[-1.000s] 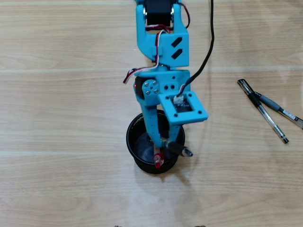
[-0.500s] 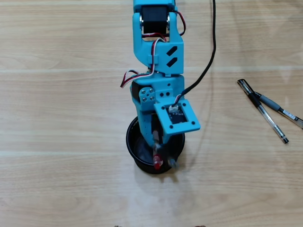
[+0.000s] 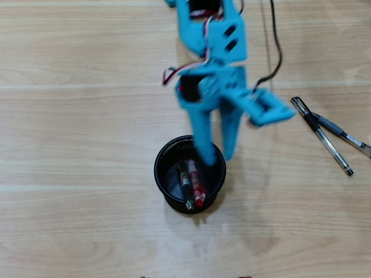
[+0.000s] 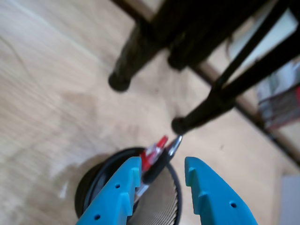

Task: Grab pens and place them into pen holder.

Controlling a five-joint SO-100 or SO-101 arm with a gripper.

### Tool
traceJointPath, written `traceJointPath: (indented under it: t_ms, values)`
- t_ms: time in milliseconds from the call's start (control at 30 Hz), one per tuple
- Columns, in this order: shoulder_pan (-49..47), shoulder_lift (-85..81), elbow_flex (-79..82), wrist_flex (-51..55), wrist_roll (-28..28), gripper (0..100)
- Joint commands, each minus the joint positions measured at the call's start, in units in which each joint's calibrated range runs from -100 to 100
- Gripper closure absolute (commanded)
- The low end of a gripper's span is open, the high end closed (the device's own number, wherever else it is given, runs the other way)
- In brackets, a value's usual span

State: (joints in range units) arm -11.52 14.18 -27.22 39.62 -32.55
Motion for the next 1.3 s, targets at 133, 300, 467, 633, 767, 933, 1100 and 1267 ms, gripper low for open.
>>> traceJointPath:
  t_ms: [133, 300, 467, 633, 767, 933, 1100, 1267]
  values:
    - [-15.25, -3.61, -10.58, 4.94, 7.41, 88]
    - [-22.11, 6.79, -10.21, 10.53, 1.87, 88]
    - [-26.54, 19.97, -10.94, 13.80, -4.20, 88]
    - [-30.81, 28.76, -17.09, 9.67, -7.33, 88]
    - [-34.12, 33.67, -23.98, 7.01, -7.70, 88]
    - [-35.98, 39.16, -29.77, 7.35, -7.91, 88]
    - [-35.73, 41.70, -30.13, 7.18, -7.39, 88]
    - [-34.93, 42.12, -30.58, 7.01, -6.08, 88]
